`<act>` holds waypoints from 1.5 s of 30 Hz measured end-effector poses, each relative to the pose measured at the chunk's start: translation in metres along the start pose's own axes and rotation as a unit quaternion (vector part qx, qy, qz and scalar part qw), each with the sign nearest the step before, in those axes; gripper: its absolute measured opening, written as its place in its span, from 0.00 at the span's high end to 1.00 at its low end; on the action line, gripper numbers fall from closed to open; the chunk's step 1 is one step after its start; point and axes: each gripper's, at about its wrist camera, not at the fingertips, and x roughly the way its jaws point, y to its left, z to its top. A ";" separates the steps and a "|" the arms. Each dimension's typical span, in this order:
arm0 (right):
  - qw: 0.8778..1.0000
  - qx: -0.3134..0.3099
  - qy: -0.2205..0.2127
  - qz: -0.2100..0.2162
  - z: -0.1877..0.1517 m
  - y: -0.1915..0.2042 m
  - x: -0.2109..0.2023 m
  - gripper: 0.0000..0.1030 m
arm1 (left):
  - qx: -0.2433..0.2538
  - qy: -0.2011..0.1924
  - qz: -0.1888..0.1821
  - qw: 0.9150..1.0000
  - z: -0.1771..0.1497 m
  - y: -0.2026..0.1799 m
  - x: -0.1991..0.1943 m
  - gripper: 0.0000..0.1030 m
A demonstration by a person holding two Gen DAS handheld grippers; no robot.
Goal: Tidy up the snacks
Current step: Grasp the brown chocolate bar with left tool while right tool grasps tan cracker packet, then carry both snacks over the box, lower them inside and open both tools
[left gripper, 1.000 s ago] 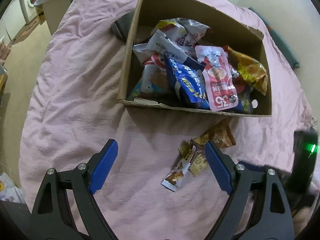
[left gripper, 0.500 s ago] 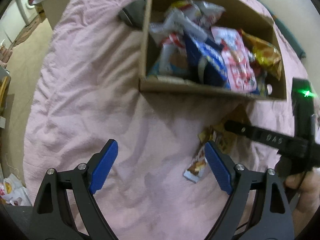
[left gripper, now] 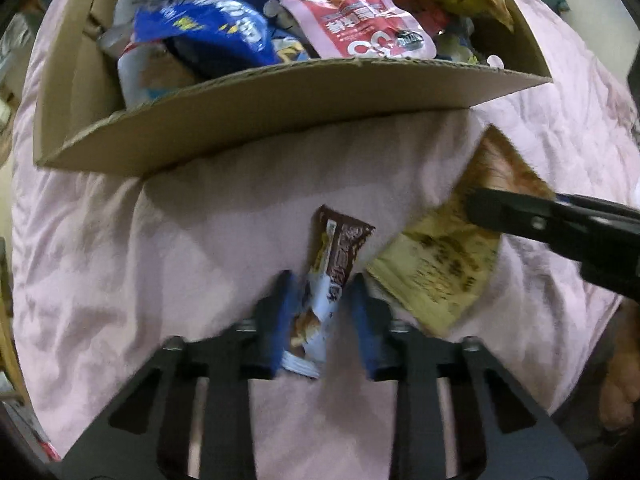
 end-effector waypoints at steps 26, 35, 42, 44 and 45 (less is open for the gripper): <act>0.987 -0.026 -0.130 0.086 0.032 0.040 -0.065 0.72 | -0.104 -0.150 0.002 0.983 0.019 0.074 -0.134 0.86; 0.974 0.028 -0.201 0.103 0.075 0.024 -0.068 0.72 | -0.084 -0.185 0.025 0.979 0.072 0.084 -0.137 0.86; 0.969 0.052 -0.220 0.103 0.113 0.013 -0.058 0.72 | -0.135 -0.179 -0.013 0.974 0.079 0.102 -0.109 0.86; 0.967 0.068 -0.218 0.114 0.121 0.009 -0.052 0.72 | -0.133 -0.176 -0.011 0.975 0.081 0.101 -0.103 0.85; 0.966 0.077 -0.214 0.118 0.126 0.007 -0.047 0.72 | -0.130 -0.177 -0.006 0.976 0.081 0.100 -0.102 0.85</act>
